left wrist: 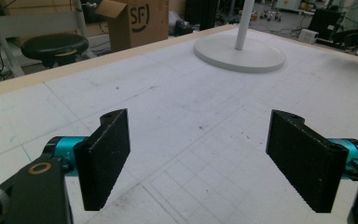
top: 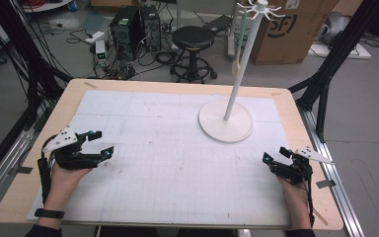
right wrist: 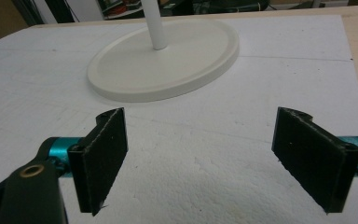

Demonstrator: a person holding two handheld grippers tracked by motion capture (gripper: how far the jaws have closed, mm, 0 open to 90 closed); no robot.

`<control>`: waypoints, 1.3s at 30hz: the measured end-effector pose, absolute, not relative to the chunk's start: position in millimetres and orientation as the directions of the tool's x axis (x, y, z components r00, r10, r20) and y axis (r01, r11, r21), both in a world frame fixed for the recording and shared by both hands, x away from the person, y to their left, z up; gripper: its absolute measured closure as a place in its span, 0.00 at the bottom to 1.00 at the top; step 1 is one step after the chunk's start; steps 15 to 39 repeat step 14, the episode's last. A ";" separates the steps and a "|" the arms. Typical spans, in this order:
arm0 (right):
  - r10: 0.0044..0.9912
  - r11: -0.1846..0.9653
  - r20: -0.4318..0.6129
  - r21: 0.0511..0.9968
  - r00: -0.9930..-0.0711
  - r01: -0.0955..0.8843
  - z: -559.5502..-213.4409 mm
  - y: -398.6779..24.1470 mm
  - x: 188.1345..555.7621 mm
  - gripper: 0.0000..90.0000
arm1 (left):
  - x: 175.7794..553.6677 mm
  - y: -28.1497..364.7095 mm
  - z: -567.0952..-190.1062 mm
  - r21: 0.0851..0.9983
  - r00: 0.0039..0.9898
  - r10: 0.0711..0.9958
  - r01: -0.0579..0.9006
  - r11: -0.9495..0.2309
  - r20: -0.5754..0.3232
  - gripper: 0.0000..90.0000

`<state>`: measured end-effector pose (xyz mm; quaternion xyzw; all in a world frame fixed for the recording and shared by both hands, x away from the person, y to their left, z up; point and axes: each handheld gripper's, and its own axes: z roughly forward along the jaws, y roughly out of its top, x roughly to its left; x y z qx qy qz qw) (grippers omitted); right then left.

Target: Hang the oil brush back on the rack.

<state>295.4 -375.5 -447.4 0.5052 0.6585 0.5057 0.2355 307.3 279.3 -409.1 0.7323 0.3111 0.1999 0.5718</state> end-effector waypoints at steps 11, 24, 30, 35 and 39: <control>0.904 -0.023 0.202 0.903 -0.377 0.428 -447.4 -375.7 295.5 0.19 | 302.7 290.7 -425.0 0.960 0.712 0.697 0.247 -0.131 -0.087 0.25; 0.904 -0.024 0.202 0.904 -0.378 0.426 -447.6 -375.8 295.8 0.19 | 302.6 291.7 -426.9 0.959 0.712 0.697 0.248 -0.138 -0.083 0.25; 0.904 -0.024 0.202 0.904 -0.378 0.426 -447.6 -375.8 295.8 0.19 | 302.6 291.7 -426.9 0.959 0.712 0.697 0.248 -0.138 -0.083 0.25; 0.904 -0.024 0.202 0.904 -0.378 0.426 -447.6 -375.8 295.8 0.19 | 302.6 291.7 -426.9 0.959 0.712 0.697 0.248 -0.138 -0.083 0.25; 0.904 -0.024 0.202 0.904 -0.378 0.426 -447.6 -375.8 295.8 0.19 | 302.6 291.7 -426.9 0.959 0.712 0.697 0.248 -0.138 -0.083 0.25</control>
